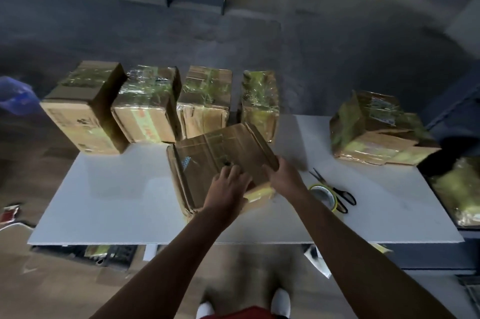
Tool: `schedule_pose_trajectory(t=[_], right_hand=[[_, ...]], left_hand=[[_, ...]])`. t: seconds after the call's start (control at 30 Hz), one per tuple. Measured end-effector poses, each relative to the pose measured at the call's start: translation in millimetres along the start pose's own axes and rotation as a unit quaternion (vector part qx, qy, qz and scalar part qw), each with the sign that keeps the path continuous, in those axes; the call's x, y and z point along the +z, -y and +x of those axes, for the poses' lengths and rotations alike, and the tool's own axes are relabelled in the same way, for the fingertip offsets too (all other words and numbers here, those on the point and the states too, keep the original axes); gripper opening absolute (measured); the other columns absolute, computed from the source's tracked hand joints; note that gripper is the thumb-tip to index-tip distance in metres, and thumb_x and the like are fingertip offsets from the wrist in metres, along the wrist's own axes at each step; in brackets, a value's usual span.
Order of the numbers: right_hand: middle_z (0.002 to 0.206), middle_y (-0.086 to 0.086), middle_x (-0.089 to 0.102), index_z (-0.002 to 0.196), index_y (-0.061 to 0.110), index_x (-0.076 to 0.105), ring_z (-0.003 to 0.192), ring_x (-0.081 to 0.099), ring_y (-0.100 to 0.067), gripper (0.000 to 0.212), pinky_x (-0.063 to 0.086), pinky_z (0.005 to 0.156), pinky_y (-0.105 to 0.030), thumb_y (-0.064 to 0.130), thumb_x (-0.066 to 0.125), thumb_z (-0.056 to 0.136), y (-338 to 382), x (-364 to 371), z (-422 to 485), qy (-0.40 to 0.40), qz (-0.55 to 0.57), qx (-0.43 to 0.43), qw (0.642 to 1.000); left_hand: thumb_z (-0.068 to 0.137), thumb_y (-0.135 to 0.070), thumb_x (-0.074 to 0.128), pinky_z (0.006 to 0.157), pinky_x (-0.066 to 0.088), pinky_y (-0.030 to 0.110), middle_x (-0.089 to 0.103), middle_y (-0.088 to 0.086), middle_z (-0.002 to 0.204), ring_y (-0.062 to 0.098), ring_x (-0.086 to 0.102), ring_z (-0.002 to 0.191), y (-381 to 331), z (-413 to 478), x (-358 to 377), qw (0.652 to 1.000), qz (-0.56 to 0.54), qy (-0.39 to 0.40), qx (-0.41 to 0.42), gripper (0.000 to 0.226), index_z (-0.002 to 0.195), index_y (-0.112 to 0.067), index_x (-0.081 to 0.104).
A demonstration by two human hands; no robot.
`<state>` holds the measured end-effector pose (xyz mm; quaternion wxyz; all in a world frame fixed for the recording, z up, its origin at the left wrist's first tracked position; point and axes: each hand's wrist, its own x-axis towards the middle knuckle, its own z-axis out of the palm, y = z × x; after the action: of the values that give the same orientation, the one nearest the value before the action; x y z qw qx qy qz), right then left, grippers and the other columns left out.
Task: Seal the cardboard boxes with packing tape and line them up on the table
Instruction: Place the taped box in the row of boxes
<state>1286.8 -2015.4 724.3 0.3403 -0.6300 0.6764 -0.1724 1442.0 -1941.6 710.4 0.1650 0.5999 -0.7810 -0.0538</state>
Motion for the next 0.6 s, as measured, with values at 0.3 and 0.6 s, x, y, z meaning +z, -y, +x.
schedule_pose_trajectory(t=[0.3,0.6], right_hand=[[0.118,-0.013,0.064,0.125,0.009,0.060,0.107,0.059,-0.030,0.036,0.040,0.082,-0.027,0.010,0.057,0.089,5.8,-28.8,27.8,-0.010,-0.068,-0.029,0.997],[0.160,-0.004,0.006,0.148,0.026,0.026,0.147,-0.002,-0.027,0.076,0.015,0.113,-0.058,0.066,0.045,0.086,16.0,33.4,-11.5,-0.061,-0.247,-0.105,0.961]], left_hand=[[0.078,-0.062,0.064,0.104,0.037,0.050,0.040,0.012,0.142,0.033,0.038,0.130,48.2,34.0,-30.7,0.966,-0.059,0.092,-0.234,0.088,0.145,-0.019,0.027],[0.079,-0.058,0.067,0.069,0.044,0.031,0.060,0.003,0.100,0.024,0.063,0.093,35.9,38.3,-28.0,0.931,-0.125,0.098,-0.329,0.063,0.115,-0.011,0.043]])
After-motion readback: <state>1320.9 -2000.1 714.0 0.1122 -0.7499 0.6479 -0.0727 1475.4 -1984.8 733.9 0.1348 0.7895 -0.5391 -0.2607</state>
